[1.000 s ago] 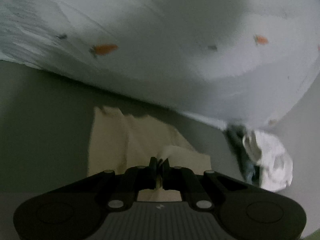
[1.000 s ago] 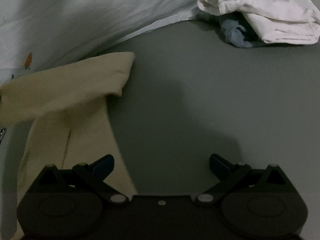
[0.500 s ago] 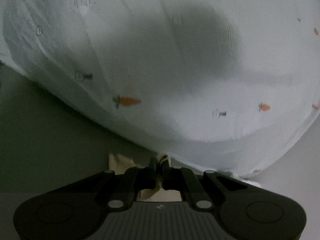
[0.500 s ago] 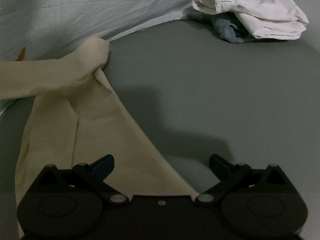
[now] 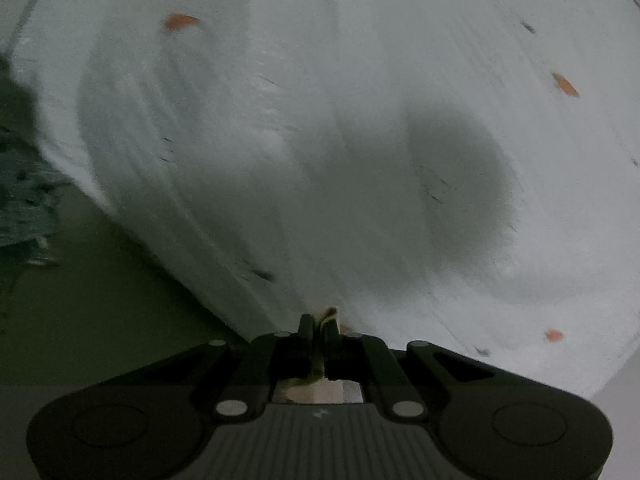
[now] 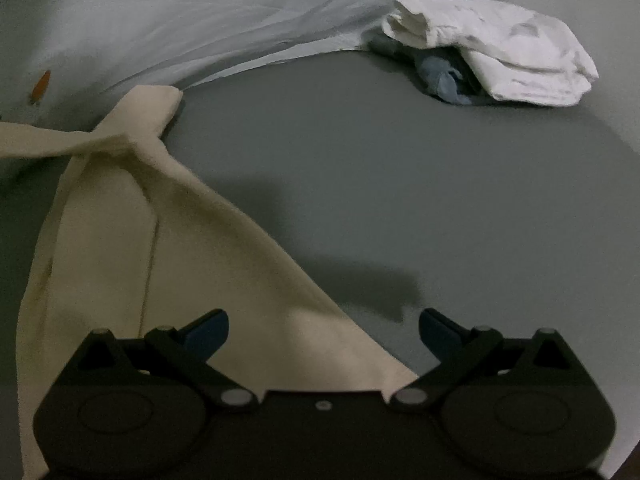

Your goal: Fold clothes

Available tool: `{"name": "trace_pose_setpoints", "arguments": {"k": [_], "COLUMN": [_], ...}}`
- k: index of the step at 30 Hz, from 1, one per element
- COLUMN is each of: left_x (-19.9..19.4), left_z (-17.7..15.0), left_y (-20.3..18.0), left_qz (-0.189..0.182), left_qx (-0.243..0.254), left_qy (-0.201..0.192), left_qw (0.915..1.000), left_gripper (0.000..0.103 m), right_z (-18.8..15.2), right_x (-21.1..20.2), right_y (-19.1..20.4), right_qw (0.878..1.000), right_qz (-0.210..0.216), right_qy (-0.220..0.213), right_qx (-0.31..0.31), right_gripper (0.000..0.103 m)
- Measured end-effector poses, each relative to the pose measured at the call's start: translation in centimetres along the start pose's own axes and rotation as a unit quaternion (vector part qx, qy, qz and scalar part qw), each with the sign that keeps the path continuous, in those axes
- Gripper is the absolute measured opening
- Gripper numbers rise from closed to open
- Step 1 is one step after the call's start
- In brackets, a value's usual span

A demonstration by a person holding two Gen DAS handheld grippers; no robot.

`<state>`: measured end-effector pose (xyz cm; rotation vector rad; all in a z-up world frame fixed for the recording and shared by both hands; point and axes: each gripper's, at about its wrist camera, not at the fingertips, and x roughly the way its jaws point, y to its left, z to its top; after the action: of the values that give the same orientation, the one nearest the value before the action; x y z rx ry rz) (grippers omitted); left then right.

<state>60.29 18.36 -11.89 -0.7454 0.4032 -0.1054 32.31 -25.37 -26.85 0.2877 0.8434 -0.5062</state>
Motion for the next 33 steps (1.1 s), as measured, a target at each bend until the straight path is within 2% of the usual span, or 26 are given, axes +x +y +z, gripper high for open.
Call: {"name": "trace_pose_setpoints", "arguments": {"k": [2,4,8,10,12,15,18,20,22,24,27,31,33], "left_x": [-0.4,-0.4,-0.4,-1.6,-2.7,-3.8,-4.0,-4.1,-4.2,-4.2,-4.8,-5.1,-5.2], "left_z": [0.1,-0.3,-2.3,-4.1,-6.0,-9.9,-13.9,-17.0,-20.0,-22.7,-25.5,-27.4,-28.2], "left_y": [1.5,3.3,6.3,7.1,7.4,6.4,4.3,2.0,-0.6,-3.3,-6.6,-7.7,-7.8], "left_qz": [0.026,0.073,0.168,0.185,0.187,0.186,0.162,0.134,0.105,0.079,0.059,0.06,0.067], "left_qx": [-0.008,-0.014,-0.029,-0.03,-0.035,-0.025,0.008,0.039,0.075,0.115,0.161,0.167,0.175], "left_qy": [-0.011,-0.006,0.025,0.034,0.047,0.098,0.164,0.215,0.262,0.306,0.338,0.357,0.361], "left_qw": [0.9996,0.9972,0.9851,0.9817,0.9806,0.9772,0.973,0.9667,0.9564,0.9418,0.9254,0.9171,0.9133], "left_gripper": [0.004,0.004,0.006,0.01,0.021,0.022,0.025,0.027,0.028,0.028,0.029,0.035,0.038], "right_z": [0.2,0.3,0.3,0.2,0.0,-0.1,0.0,0.1,0.0,0.1,0.4,0.7,0.7], "right_x": [-0.1,-0.1,0.4,0.4,0.3,0.0,-0.1,-0.1,-0.1,-0.2,-0.7,-0.7,-0.4], "right_y": [0.4,0.8,1.5,1.7,2.0,1.7,0.9,0.4,0.1,-0.6,-1.7,-3.6,-4.0], "right_qw": [1.0,0.999,0.998,0.998,0.997,0.997,0.997,0.997,0.995,0.993,0.99,0.984,0.982], "right_qz": [0.0,0.002,0.011,0.014,0.015,0.013,0.024,0.032,0.04,0.061,0.096,0.155,0.169], "right_qy": [-0.001,0.0,0.009,0.009,0.008,0.005,0.007,0.012,0.019,0.031,0.042,0.057,0.064], "right_qx": [-0.018,-0.033,-0.055,-0.067,-0.076,-0.077,-0.069,-0.073,-0.086,-0.098,-0.097,-0.069,-0.065], "right_gripper": [0.103,0.103,0.103,0.103,0.103,0.101,0.084,0.064,0.057,0.048,0.041,0.026,0.022]}}
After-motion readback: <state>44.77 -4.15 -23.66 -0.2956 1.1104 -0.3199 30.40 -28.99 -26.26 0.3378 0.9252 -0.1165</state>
